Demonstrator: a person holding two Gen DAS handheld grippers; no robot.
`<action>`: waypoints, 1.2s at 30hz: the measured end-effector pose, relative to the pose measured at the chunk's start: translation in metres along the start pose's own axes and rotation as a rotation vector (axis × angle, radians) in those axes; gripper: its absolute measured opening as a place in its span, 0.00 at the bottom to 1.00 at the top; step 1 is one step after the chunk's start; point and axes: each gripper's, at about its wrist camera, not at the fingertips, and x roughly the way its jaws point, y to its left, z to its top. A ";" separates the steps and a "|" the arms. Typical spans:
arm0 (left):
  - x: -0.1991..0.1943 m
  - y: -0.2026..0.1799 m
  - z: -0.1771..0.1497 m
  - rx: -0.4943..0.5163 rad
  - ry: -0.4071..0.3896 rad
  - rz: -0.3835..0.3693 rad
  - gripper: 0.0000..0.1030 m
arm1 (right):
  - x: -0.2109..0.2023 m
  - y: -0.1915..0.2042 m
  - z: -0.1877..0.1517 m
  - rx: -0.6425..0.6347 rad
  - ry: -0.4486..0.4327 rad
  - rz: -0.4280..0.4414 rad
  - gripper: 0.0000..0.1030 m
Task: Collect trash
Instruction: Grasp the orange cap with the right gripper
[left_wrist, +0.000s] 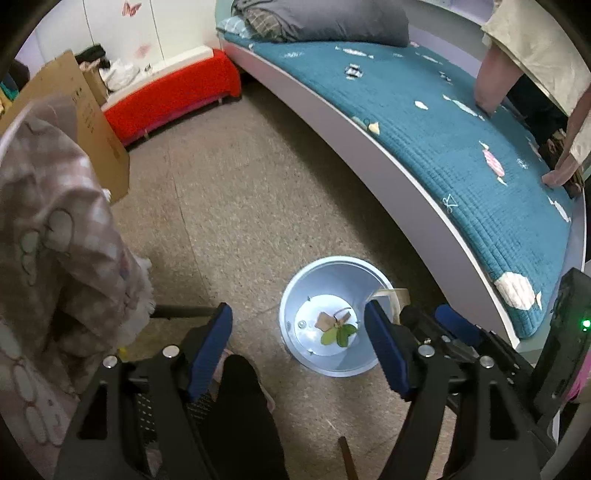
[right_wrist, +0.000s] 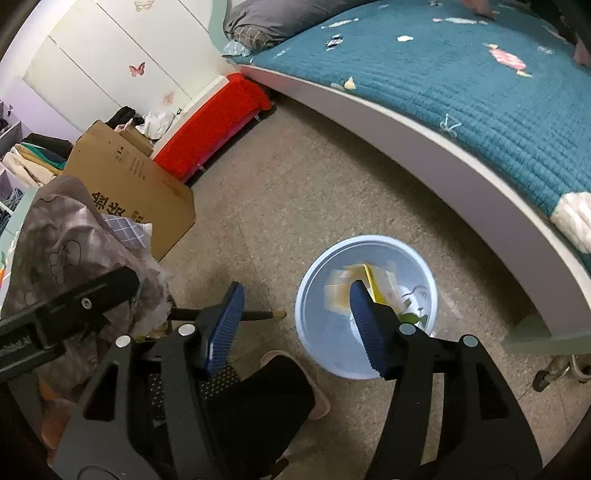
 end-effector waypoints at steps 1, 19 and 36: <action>-0.004 0.000 0.000 0.004 -0.007 0.005 0.72 | -0.002 0.001 -0.001 0.003 0.002 0.002 0.58; -0.142 0.022 -0.021 -0.045 -0.245 -0.102 0.74 | -0.130 0.085 -0.008 -0.139 -0.252 0.065 0.60; -0.208 0.163 -0.063 -0.254 -0.369 0.071 0.75 | -0.119 0.233 -0.026 -0.466 -0.216 0.229 0.60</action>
